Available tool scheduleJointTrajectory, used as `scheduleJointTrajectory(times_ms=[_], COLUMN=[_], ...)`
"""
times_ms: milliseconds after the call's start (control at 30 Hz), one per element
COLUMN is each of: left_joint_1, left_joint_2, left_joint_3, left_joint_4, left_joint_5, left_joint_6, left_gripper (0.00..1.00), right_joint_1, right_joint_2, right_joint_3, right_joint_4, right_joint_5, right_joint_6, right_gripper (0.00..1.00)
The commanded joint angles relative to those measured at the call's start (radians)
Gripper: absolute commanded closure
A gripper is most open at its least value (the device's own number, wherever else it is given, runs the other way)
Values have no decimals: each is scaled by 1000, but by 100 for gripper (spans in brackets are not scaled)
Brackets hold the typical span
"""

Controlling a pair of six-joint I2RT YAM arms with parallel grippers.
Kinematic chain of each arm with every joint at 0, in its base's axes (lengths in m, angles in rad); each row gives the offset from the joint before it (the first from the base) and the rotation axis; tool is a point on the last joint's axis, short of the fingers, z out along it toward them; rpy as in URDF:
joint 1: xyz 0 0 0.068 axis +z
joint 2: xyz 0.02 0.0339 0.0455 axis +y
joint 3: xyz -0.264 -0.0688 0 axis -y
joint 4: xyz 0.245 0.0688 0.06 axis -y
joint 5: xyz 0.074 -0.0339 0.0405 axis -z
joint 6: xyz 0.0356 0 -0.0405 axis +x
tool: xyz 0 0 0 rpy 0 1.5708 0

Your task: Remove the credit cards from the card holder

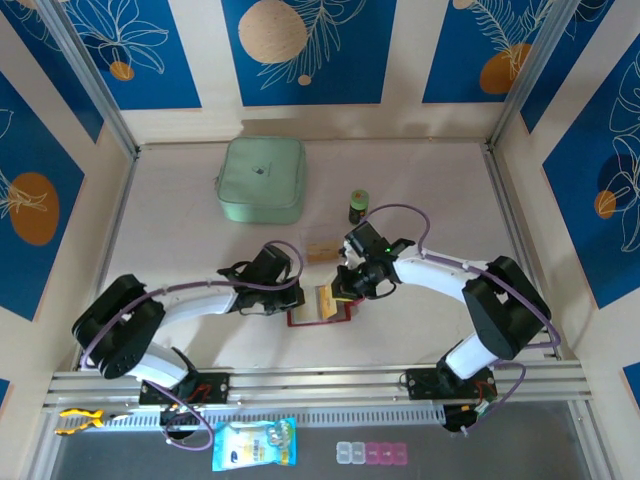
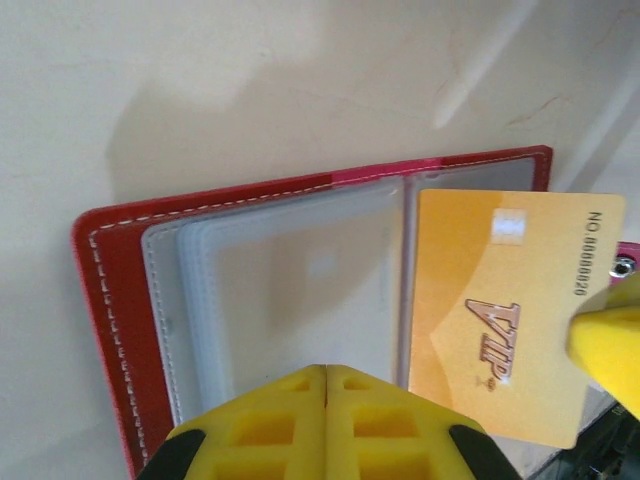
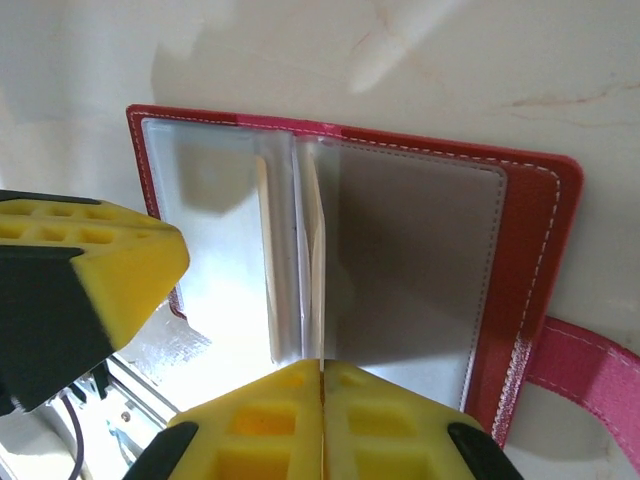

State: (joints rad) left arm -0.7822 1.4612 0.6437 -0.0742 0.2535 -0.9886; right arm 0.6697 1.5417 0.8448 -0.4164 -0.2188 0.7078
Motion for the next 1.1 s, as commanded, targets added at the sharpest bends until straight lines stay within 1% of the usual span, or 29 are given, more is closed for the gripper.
scheduleJointTrajectory(times_ms=[0,133,533,900,1067], left_joint_1=[-5,-5,1,19,34], left_joint_2=[-30,-42,-42,-66,-105], left_joint_3=[4,1,-6,-18,-31], left_joint_4=[-30,-32,-20,-21,-30], left_joint_5=[-2,-3,12,18,9], left_joint_6=[5,9,24,33,42], left_gripper=[98,98,97,97,97], right_joint_1=[15,28,57,65,58], right_joint_2=[15,18,23,10,-13], right_joint_3=[35,46,70,92,121], right_joint_4=[-44,-50,-71,-100,-148], right_joint_5=[25,36,62,94,114], right_joint_6=[10,25,55,64,33], right_gripper=[87,85,85,91,92])
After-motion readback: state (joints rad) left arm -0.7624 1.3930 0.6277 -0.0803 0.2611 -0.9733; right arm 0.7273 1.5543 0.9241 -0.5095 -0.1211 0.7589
